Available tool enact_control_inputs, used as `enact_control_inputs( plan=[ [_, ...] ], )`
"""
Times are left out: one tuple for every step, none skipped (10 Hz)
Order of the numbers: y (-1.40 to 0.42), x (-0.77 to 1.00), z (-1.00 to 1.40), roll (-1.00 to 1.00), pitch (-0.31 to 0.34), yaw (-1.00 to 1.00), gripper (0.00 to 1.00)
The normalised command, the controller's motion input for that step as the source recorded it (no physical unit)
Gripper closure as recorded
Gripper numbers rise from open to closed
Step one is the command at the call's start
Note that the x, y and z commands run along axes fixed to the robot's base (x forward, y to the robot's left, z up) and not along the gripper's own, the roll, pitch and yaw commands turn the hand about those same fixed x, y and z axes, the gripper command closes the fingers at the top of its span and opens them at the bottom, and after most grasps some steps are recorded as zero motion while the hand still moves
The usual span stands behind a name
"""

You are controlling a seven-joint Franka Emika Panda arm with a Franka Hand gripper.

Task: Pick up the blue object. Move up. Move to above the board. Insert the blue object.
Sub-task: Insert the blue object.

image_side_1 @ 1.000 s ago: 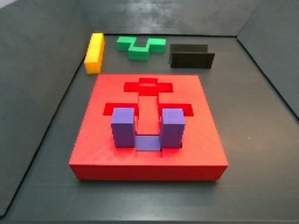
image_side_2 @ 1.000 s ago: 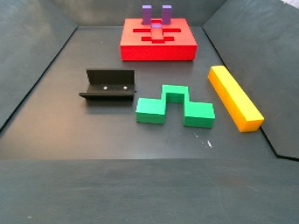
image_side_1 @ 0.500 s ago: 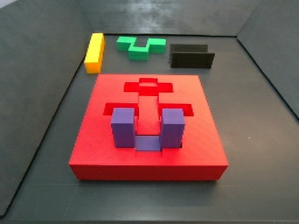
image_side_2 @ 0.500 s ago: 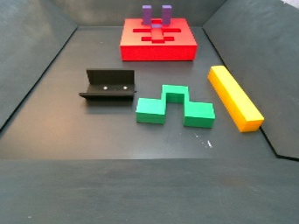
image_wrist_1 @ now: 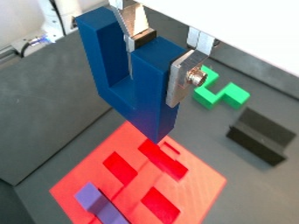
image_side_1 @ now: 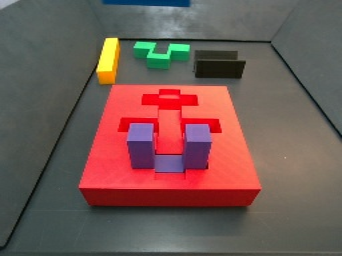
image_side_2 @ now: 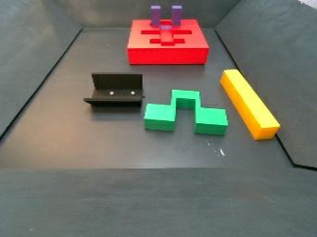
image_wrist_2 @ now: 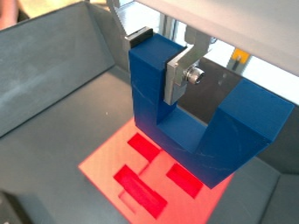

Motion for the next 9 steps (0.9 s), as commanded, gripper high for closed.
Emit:
enact_control_inputs(
  plan=[
    [0.15,0.71,-0.11,-0.48,-0.021,-0.23,1.0],
    [0.25,0.68,-0.26,-0.4,-0.011,-0.25,1.0],
    [0.33,0.51,-0.67,0.0,0.007,-0.25,1.0],
    [0.26,0.15,-0.65,0.32,0.036,-0.07,1.0],
    [0.2,-0.04,-0.48,0.42,0.0,0.19,1.0],
    [0.0,-0.43,-0.5,0.36,-0.083,0.57,1.0],
    [0.0,-0.24,-0.47,0.32,-0.101,0.85,1.0],
    [0.0,-0.23,-0.4,0.31,-0.107,0.84,1.0],
    [-0.09,-0.24,-0.28,0.19,-0.119,0.7,1.0]
  ],
)
